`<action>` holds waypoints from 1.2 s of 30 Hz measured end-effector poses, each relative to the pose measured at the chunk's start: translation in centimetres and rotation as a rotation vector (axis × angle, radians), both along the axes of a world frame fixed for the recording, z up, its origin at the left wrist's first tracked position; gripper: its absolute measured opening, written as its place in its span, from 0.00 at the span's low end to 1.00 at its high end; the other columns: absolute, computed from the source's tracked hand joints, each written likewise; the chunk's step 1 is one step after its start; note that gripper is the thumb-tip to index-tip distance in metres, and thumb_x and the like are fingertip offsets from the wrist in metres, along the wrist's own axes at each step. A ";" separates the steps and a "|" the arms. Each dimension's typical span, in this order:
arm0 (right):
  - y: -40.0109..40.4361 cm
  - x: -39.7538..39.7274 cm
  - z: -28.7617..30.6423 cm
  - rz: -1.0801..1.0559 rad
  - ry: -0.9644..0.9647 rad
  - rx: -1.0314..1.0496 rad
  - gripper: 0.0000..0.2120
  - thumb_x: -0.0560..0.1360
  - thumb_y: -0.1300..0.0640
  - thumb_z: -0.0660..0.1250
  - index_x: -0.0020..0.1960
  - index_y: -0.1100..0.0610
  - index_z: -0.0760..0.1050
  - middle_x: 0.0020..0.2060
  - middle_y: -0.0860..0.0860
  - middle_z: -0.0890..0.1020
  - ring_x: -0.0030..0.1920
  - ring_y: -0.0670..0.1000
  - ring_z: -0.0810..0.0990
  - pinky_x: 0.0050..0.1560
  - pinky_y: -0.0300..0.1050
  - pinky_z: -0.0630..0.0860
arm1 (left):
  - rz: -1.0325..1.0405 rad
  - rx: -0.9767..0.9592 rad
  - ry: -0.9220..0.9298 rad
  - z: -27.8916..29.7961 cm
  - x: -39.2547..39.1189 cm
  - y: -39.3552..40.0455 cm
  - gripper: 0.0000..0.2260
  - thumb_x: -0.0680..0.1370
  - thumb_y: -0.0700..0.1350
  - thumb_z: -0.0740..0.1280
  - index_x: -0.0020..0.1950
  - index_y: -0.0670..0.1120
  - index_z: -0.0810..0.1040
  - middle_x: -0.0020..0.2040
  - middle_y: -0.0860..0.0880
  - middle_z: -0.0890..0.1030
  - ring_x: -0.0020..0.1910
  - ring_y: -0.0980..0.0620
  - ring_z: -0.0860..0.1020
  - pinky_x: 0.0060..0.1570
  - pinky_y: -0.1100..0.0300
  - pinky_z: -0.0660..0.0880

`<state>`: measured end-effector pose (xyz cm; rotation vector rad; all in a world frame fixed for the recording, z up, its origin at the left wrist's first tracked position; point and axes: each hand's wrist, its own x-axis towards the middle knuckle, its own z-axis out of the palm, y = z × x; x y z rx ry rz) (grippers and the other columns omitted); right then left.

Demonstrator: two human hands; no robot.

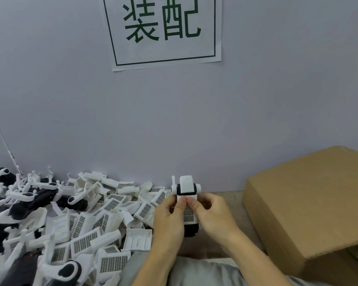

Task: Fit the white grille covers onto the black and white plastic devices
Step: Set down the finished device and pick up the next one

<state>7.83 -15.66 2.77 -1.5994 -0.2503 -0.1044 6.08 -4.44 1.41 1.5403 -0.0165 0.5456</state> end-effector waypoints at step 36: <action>-14.5 -1.5 11.5 -0.216 -0.085 1.000 0.14 0.72 0.62 0.60 0.56 0.56 0.77 0.66 0.60 0.76 0.64 0.61 0.78 0.60 0.49 0.75 | 0.155 -0.264 0.139 0.5 -0.1 0.6 0.21 0.84 0.44 0.56 0.40 0.38 0.83 0.31 0.44 0.83 0.31 0.51 0.78 0.35 0.56 0.70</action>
